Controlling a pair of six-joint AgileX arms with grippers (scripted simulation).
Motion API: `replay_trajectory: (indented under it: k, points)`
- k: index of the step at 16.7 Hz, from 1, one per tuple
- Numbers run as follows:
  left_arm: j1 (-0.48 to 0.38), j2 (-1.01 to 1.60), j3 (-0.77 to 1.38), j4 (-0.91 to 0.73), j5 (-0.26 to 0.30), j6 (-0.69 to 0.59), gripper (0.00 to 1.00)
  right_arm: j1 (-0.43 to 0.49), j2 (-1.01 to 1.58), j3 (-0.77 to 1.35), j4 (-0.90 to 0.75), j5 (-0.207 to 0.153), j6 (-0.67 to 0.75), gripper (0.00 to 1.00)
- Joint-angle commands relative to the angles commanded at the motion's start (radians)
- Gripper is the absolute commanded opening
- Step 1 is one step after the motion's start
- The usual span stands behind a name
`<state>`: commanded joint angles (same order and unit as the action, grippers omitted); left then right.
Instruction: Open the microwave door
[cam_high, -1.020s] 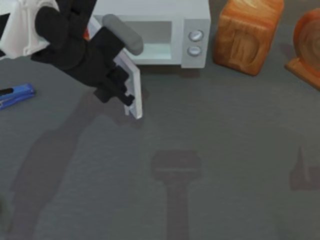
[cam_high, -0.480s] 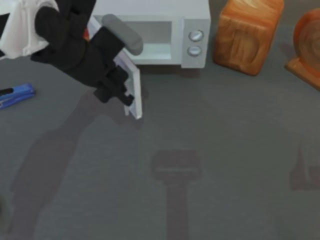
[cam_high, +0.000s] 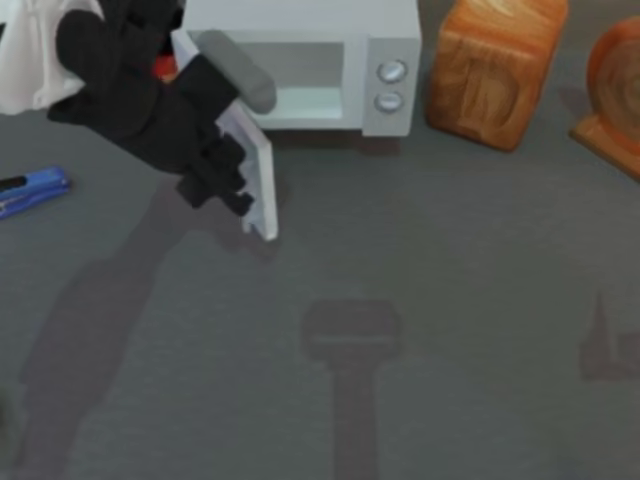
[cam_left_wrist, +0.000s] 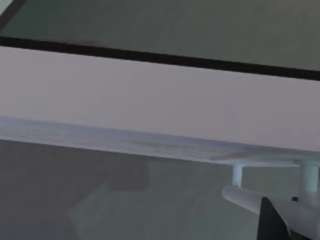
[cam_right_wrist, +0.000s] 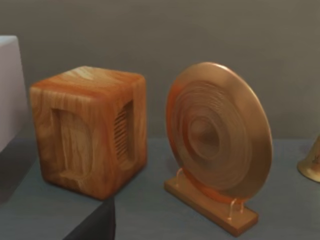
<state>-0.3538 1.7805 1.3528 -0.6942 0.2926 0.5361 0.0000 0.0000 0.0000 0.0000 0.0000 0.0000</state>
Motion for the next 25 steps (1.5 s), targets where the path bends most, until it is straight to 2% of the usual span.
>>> replay_trajectory:
  k: [3,25]
  points:
    - [0.019,-0.004,-0.003,-0.013,0.018,0.045,0.00,0.000,0.000,0.000,0.000,0.000,0.000,1.00]
    - [0.019,-0.004,-0.003,-0.013,0.019,0.046,0.00,0.000,0.000,0.000,0.000,0.000,0.000,1.00]
